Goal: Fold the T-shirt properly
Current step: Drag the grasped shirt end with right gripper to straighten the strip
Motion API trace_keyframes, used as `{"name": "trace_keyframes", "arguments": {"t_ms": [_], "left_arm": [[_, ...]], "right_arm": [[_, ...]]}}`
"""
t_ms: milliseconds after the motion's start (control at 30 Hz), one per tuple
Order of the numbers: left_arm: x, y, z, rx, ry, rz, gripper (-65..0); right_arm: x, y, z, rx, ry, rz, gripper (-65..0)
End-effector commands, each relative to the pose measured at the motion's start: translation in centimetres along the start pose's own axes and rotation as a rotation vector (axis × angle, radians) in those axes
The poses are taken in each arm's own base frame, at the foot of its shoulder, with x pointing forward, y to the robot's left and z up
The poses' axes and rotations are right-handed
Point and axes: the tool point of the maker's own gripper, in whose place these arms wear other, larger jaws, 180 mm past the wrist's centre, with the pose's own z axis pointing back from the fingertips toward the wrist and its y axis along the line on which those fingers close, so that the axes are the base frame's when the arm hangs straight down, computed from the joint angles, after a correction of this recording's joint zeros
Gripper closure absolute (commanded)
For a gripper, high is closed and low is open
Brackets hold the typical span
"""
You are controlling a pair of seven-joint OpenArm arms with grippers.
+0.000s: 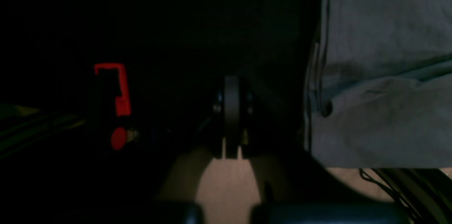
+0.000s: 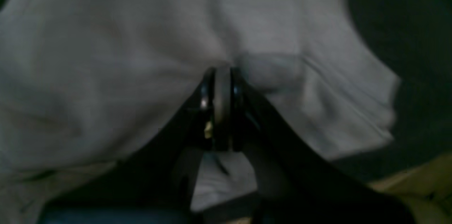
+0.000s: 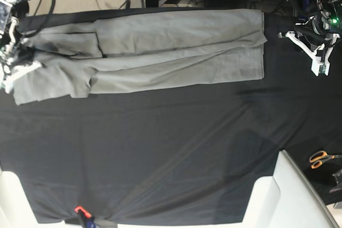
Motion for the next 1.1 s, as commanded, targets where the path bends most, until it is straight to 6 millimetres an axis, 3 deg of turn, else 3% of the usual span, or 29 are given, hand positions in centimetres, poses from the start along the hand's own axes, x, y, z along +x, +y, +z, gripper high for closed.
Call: {"name": "trace_keyframes", "arguments": {"t_ms": [0, 133, 200, 400, 533, 633, 733, 800, 933, 1067], "left_arm": [[0.9, 0.6, 0.4, 0.015, -0.029, -0.009, 0.0], [1.0, 0.6, 0.4, 0.016, -0.029, -0.01, 0.0], [0.9, 0.6, 0.4, 0.015, -0.029, -0.009, 0.0], [0.9, 0.5, 0.4, 0.014, -0.029, -0.008, 0.0], [0.9, 0.4, 0.4, 0.012, -0.028, -0.01, 0.0], [0.9, 0.4, 0.4, 0.012, -0.028, -0.01, 0.0], [0.8, 0.5, 0.3, 0.014, -0.026, -0.006, 0.0], [0.3, 0.7, 0.0, 0.015, -0.009, 0.0, 0.0], [-0.9, 1.0, -0.6, 0.013, 0.03, 0.018, 0.0], [-1.3, 1.1, -0.9, 0.012, 0.04, 0.025, 0.0]], "right_arm": [[1.6, -1.6, 0.6, -0.036, -0.043, -0.015, 0.0], [1.3, -2.7, 1.0, -0.055, -0.047, -0.04, 0.0], [2.3, -2.4, 1.8, -0.053, -0.088, -0.031, 0.0], [4.5, 1.4, 5.7, -0.004, -0.176, 0.003, 0.0], [4.9, 6.6, 4.8, 0.088, -0.145, 0.104, 0.0], [3.7, 7.7, 2.7, 0.114, -0.072, 0.09, 0.0], [2.1, 7.3, 0.5, 0.114, -0.018, 0.067, 0.0], [1.3, 5.8, -0.1, 0.084, -0.006, 0.068, 0.0], [0.3, 2.5, 0.3, -0.022, -0.035, 0.0, 0.0], [0.5, 2.1, 1.0, -0.037, -0.065, 0.003, 0.0]]}}
